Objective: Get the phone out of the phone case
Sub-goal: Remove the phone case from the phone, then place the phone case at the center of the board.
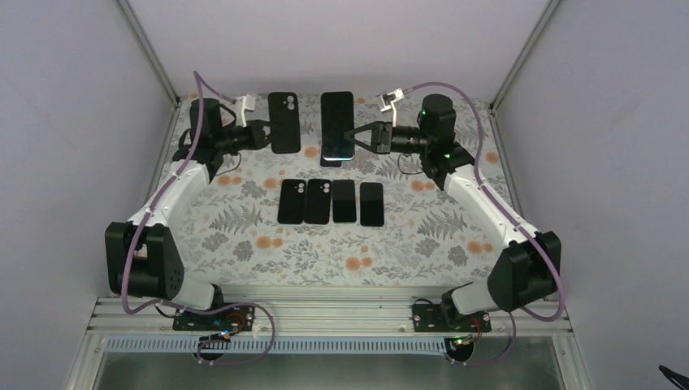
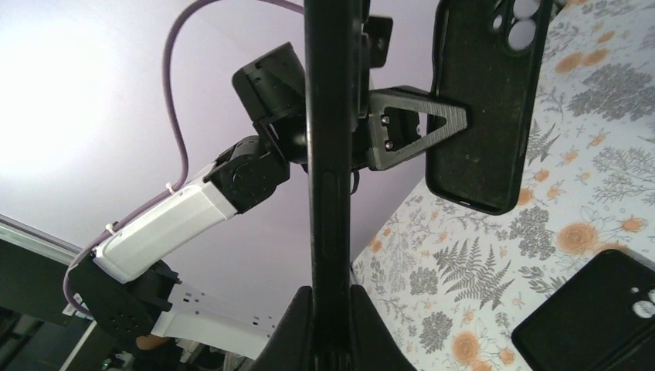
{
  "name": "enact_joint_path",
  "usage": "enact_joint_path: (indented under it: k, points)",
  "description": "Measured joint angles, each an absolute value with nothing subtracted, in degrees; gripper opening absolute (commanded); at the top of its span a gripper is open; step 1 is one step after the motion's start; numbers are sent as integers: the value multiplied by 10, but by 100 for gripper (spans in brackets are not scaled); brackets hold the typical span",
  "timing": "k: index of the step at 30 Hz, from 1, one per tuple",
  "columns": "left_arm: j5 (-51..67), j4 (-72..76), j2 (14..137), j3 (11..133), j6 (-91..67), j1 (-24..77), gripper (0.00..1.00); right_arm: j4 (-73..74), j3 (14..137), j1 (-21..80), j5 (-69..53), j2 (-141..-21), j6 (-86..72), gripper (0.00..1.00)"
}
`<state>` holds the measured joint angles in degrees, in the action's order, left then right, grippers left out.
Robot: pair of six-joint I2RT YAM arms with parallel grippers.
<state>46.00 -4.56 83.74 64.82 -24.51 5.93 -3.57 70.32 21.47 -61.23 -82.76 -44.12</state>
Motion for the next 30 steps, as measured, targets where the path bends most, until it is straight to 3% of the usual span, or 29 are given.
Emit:
enact_joint_path:
  k: [8, 19, 30]
  points:
    - [466, -146, 817, 602, -161, -9, 2, -3, 689, 185, -606, -787, -382, 4]
    - [402, -242, 780, 523, -65, -20, 2, 1, 660, 173, -596, -779, -375, 4]
    - [356, -297, 854, 507, -19, -32, 2, 1, 659, 167, -594, -768, -375, 4]
